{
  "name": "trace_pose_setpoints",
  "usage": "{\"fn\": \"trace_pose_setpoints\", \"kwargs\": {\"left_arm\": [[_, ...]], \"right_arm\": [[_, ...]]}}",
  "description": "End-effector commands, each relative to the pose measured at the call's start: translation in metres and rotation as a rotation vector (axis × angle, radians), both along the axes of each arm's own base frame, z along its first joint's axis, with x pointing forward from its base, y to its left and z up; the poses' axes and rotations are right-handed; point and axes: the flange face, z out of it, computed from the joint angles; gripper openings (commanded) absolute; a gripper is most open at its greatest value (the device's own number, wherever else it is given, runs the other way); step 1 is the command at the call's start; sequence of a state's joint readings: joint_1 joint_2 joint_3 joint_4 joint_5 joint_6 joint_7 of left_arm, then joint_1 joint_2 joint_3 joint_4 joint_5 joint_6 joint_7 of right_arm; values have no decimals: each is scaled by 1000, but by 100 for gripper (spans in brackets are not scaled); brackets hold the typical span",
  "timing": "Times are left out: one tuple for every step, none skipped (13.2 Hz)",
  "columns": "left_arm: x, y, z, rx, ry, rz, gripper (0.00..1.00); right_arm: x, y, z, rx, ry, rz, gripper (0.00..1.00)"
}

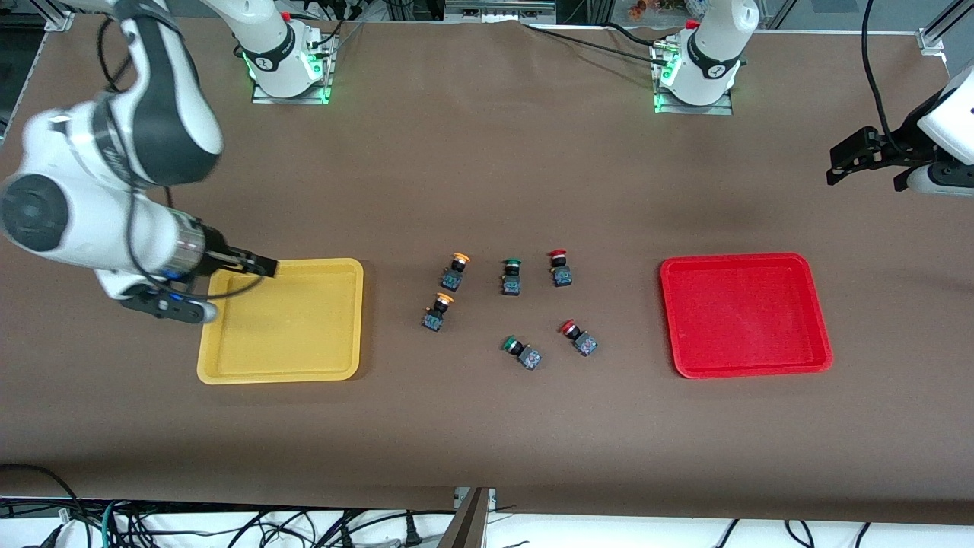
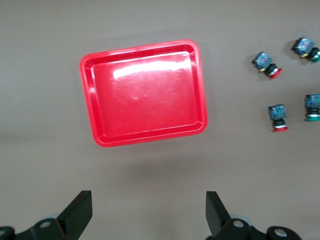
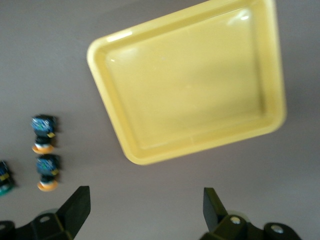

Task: Place red and yellow buttons in trays
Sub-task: 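Move the right gripper over the yellow-capped button beside the yellow tray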

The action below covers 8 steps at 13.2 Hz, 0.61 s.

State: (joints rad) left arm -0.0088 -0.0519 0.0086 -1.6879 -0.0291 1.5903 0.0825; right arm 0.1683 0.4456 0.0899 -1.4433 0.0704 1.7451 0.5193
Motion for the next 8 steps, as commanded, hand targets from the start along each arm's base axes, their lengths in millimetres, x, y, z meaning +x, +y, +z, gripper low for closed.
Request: {"fn": "trace_pose_setpoints", "kwargs": {"left_arm": [[14,-24,-4,-55,15,-34,100],[18,-34,-11,-62,22,-36,100],[33,-53,-39,-101,57,-52,100],[45,-69,-72,-119,111,-52,100],[57,-92,-80,-122,89,-44,100],[76,-114,-101,-129,57,9,100],[87,-137,-131,-130,71,55,100],[90,-172,-165,-124,98,78,100]], "right_arm": [[8,62,-59,3,-34,-106,100],[8,88,-80,5,-59,-168,100],[3,120,-100,8,-78,-221,100],[-3,145,-122,7,-91,-236,100],[-8,164,-140,15,-105,-233,100],[-11,178,-156,24,-122,-235,100],[-16,190,-168,32,-131,-225,100],[-21,201,-177,35,-137,-211,100]]}}
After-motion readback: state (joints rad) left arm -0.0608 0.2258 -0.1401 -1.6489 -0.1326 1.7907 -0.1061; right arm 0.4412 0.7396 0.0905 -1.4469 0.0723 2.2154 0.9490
